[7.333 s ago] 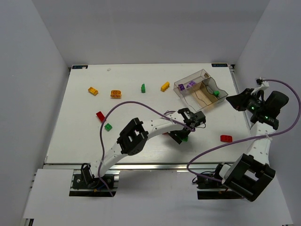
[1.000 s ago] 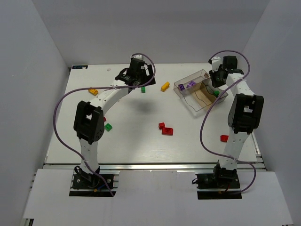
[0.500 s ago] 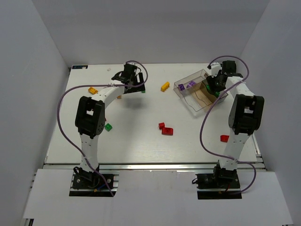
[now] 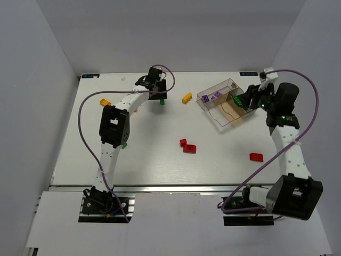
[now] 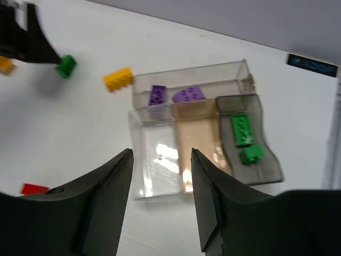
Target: Sort the legos into containers by color
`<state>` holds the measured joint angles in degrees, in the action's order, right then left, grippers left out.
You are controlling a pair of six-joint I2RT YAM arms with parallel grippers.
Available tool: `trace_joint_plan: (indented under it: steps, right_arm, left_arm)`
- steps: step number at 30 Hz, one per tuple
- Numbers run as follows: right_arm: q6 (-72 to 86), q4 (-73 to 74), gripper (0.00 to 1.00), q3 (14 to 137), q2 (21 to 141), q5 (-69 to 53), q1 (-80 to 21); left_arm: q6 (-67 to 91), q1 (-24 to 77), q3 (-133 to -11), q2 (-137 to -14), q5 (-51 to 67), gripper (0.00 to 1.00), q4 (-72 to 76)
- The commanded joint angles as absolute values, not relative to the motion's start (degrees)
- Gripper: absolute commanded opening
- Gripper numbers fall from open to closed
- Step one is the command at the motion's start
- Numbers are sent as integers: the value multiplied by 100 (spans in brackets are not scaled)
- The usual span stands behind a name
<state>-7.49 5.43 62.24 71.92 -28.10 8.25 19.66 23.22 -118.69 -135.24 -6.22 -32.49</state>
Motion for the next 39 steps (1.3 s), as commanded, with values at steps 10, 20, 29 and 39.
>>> trace_joint_plan:
  steps: [10, 20, 29, 39]
  right_arm:
    - [-44, -228, 54, 5432, 6768, -4438, 1291]
    - [149, -255, 53, 5370, 6724, -4728, 1485]
    - [421, -351, 0, 5274, 6557, -3843, 1731]
    - [1221, -694, 0, 4922, 6074, -2804, 2241]
  left_arm:
    - [1863, 2479, -12788, -14115, -676, 73, -3788]
    - [1969, 2479, -12683, -14019, -906, 13, -3700]
    - [1836, 2856, -11541, -12614, 1604, 0, -2016]
    - [6058, 3471, -12154, -14148, 4571, 0, 2484]
